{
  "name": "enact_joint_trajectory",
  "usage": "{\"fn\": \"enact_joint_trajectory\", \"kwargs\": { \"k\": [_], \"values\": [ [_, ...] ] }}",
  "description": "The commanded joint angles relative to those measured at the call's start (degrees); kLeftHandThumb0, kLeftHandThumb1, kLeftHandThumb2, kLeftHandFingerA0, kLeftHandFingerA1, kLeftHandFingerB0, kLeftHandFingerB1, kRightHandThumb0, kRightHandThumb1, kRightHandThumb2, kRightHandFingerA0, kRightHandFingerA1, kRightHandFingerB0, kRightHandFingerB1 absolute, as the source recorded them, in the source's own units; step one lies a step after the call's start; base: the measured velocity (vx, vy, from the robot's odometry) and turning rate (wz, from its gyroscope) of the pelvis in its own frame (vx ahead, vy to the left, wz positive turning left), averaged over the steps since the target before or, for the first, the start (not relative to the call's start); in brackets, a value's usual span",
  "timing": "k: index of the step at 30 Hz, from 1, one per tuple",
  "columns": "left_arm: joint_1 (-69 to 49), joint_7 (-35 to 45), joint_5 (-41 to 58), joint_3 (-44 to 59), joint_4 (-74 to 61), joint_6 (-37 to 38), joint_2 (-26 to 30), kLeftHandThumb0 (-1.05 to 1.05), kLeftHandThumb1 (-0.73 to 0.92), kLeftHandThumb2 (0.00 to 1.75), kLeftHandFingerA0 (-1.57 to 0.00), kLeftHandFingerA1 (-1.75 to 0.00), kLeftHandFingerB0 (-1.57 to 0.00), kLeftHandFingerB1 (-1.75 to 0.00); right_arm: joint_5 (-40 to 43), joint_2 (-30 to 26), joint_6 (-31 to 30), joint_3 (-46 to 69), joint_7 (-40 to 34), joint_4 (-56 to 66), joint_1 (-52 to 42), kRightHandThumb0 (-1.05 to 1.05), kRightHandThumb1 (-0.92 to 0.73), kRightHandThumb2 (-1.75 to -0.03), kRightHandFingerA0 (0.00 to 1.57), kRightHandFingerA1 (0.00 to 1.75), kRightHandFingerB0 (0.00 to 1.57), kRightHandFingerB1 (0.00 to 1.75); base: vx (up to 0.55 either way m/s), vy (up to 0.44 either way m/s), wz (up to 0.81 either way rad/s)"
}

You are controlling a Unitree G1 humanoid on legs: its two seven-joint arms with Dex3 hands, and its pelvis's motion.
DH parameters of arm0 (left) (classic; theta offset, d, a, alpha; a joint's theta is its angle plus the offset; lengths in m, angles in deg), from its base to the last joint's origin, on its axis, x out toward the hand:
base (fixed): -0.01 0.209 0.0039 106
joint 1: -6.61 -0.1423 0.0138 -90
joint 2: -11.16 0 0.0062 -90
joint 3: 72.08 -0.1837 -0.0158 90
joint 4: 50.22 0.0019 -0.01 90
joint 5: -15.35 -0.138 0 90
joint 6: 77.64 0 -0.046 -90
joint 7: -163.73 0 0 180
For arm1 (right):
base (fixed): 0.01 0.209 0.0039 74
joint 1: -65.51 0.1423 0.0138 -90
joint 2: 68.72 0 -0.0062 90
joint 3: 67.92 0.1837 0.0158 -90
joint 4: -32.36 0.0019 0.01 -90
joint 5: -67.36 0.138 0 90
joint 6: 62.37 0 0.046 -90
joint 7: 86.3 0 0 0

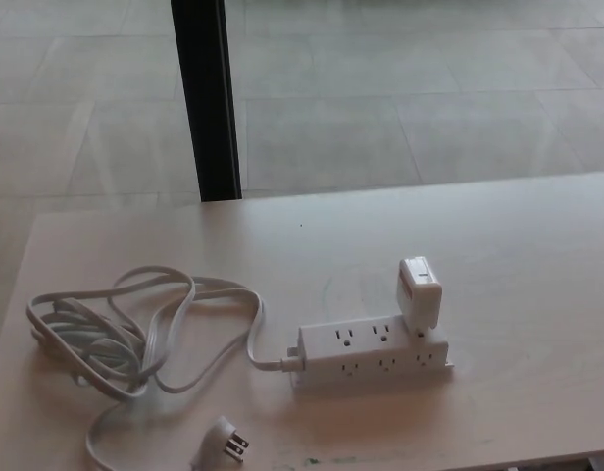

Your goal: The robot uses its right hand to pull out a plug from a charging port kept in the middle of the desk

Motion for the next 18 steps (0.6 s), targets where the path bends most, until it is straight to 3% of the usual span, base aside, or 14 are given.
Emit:
{"fn": "enact_joint_trajectory", "kwargs": {
  "k": [1, 2, 3, 4, 5, 6, 7, 8, 10, 11, 14, 15, 16, 18],
  "values": [
    [0.7, -0.9, 1.0, 0.4, 0.7, 1.5, 1.3, -0.55, 0.56, 0.57, -0.72, -0.67, -0.63, -0.48, 4.3, -3.3, -1.4, 3.0, 0.1, 3.0, 2.9, -0.81, -0.27, -0.78, 1.03, 0.85, 0.61, 0.67, 0.00, 0.000, 0.00],
    [0.8, -0.9, 1.0, 0.3, 1.0, 1.7, 1.4, -0.56, 0.56, 0.57, -0.72, -0.68, -0.65, -0.49, 4.8, -4.4, -1.8, 3.6, 0.3, 3.8, 4.3, -0.80, -0.28, -0.77, 1.01, 0.86, 0.57, 0.67, 0.00, 0.000, 0.00],
    [0.9, -0.8, 1.1, 0.4, 1.3, 1.6, 1.4, -0.57, 0.56, 0.57, -0.74, -0.68, -0.62, -0.48, 5.5, -5.1, -0.6, 4.5, 1.1, 5.5, 5.1, -0.77, -0.42, -0.54, 0.99, 0.81, 0.56, 0.66, 0.00, 0.000, 0.00],
    [1.0, -0.5, 1.5, 0.7, 1.4, 1.6, 1.3, -0.55, 0.56, 0.57, -0.73, -0.69, -0.62, -0.49, 5.9, -6.4, -3.8, 5.0, 1.2, 8.5, 6.2, -0.76, -0.32, -0.79, 1.08, 1.17, 0.51, 0.65, 0.00, 0.000, 0.00],
    [1.0, -0.5, 1.5, 0.7, 1.5, 1.6, 1.4, -0.57, 0.56, 0.56, -0.73, -0.69, -0.61, -0.49, 6.7, -7.2, -5.5, 5.6, 1.4, 10.8, 7.4, -0.79, -0.45, -0.55, 1.16, 1.28, 0.51, 0.62, 0.00, 0.000, 0.00],
    [1.1, -0.5, 1.5, 0.7, 1.6, 1.6, 1.4, -0.57, 0.56, 0.56, -0.73, -0.69, -0.61, -0.49, 6.9, -7.4, -6.5, 6.0, 1.4, 12.1, 7.8, -0.79, -0.45, -0.55, 1.16, 1.28, 0.51, 0.62, 0.00, 0.000, 0.00],
    [1.0, -0.6, 1.4, 0.6, 1.6, 1.8, 1.5, -0.57, 0.56, 0.57, -0.73, -0.66, -0.59, -0.47, 7.2, -8.0, -8.2, 6.2, 0.7, 14.5, 9.4, -0.87, -0.33, -0.80, 1.09, 0.98, 0.48, 0.64, 0.00, 0.000, 0.00],
    [1.0, -0.6, 1.4, 0.6, 2.0, 1.9, 1.6, -0.55, 0.56, 0.57, -0.72, -0.65, -0.59, -0.47, 7.6, -10.8, -11.1, 5.6, 1.1, 20.0, 14.8, -0.94, -0.38, -0.85, 1.26, 1.31, 0.49, 0.67, 0.00, 0.000, 0.00],
    [0.9, -1.3, 0.8, 0.1, 2.0, 1.7, 1.7, -0.56, 0.57, 0.57, -0.73, -0.64, -0.62, -0.47, 8.1, -12.6, -14.5, 4.7, 2.1, 22.7, 19.1, -0.98, -0.37, -0.72, 1.29, 1.33, 0.52, 0.64, 0.00, 0.000, 0.00],
    [0.8, -1.0, 0.7, 0.0, 2.0, 1.9, 1.8, -0.56, 0.57, 0.57, -0.71, -0.67, -0.63, -0.49, 8.0, -12.9, -15.2, 3.7, 2.6, 24.8, 20.9, -0.85, -0.43, -0.56, 1.13, 1.13, 0.51, 0.47, 0.00, 0.000, 0.00],
    [0.9, -0.5, 0.9, -0.1, 1.9, 1.9, 1.9, -0.56, 0.57, 0.57, -0.70, -0.65, -0.61, -0.49, 7.8, -13.3, -17.9, 0.8, 4.3, 31.3, 25.1, -0.77, -0.46, -0.56, 1.00, 0.93, 0.47, 0.39, 0.00, 0.000, 0.00],
    [0.8, -0.8, 0.5, -0.4, 2.0, 2.6, 1.9, -0.56, 0.57, 0.57, -0.71, -0.63, -0.62, -0.49, 7.7, -13.1, -19.6, -0.9, 4.7, 34.2, 27.1, -0.72, -0.42, -0.62, 0.86, 0.68, 0.41, 0.38, 0.00, 0.000, 0.00],
    [1.0, -0.5, 0.6, -0.3, 2.4, 2.5, 1.9, -0.57, 0.56, 0.57, -0.71, -0.63, -0.61, -0.49, 7.0, -13.4, -19.9, -3.0, 6.3, 35.7, 28.5, -0.62, -0.52, -0.57, 0.82, 0.57, 0.36, 0.34, 0.00, 0.000, 0.00],
    [1.1, -0.4, 0.7, -0.4, 2.6, 2.6, 2.0, -0.58, 0.56, 0.57, -0.74, -0.67, -0.61, -0.49, 7.0, -13.1, -23.8, -7.3, 8.5, 39.8, 32.7, -0.63, -0.52, -0.56, 0.79, 0.66, 0.33, 0.33, 0.00, 0.000, 0.00]
  ]
}}
